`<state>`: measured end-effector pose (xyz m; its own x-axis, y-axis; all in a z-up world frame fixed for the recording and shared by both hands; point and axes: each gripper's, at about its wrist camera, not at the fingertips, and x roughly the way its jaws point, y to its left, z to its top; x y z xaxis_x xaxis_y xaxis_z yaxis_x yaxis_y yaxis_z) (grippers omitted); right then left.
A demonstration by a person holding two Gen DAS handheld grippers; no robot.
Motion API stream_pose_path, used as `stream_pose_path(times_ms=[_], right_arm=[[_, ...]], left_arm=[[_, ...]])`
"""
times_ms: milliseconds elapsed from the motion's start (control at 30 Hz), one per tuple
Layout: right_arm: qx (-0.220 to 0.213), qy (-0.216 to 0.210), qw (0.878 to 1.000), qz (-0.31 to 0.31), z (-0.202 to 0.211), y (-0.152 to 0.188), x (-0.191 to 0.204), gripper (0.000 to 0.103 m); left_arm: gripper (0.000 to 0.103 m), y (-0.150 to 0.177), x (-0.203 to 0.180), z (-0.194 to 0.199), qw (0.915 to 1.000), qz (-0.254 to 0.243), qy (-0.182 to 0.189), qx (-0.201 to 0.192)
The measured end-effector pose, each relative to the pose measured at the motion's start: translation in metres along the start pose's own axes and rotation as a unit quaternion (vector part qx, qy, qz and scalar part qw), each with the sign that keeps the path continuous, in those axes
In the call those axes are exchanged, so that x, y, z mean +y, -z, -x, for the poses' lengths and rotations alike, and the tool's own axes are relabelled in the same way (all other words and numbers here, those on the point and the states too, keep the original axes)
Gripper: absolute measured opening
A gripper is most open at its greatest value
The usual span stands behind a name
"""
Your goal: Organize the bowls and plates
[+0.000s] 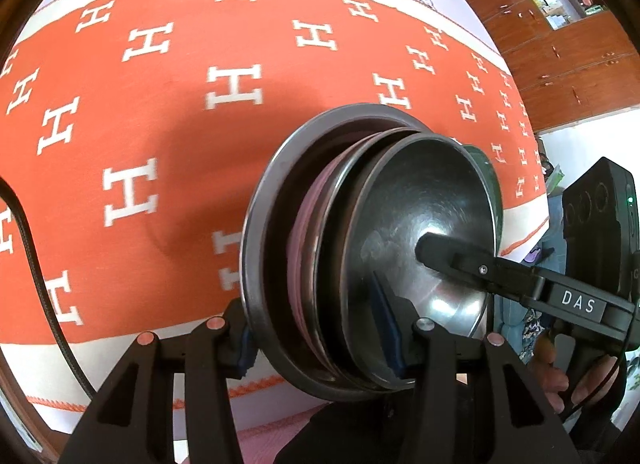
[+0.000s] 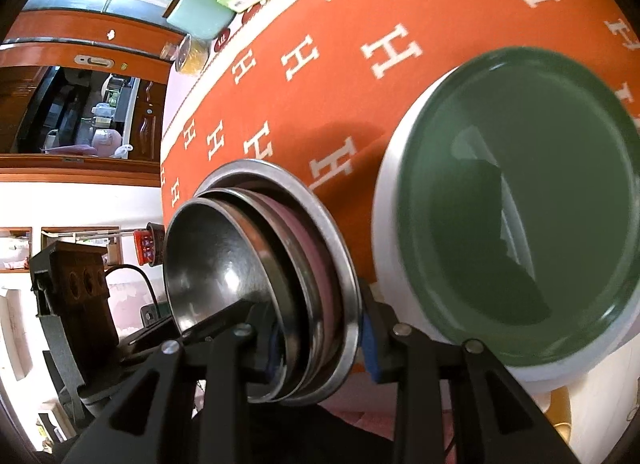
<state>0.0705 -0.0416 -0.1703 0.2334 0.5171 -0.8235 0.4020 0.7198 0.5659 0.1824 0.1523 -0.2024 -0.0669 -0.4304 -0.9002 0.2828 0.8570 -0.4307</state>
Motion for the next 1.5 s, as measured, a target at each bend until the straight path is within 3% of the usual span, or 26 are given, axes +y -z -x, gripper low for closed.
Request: stream_pose_path(times_ms=[600,933,1500], right_arm=[[0.006,0.006,1.0,-0.01,0.054,-0.029,-0.072,0.031],[0.039,0.01,0.999,0.002,0.064,-0.048,-0.111,0.031],[0.057,0.006,0.995,0.084,0.071,-0.057,-0.133,0.033]], left_arm=[[0.047,-0.007,-0.094,-0.034,1.0,-0.004,-0.003,0.005],[0.047,-0.003,-0.13,-0.061,0.9995,0.023,-0.02,0.01],[0.05,0.006,-0.153,-0.081,0.9937,0.09,-0.06,-0.031]])
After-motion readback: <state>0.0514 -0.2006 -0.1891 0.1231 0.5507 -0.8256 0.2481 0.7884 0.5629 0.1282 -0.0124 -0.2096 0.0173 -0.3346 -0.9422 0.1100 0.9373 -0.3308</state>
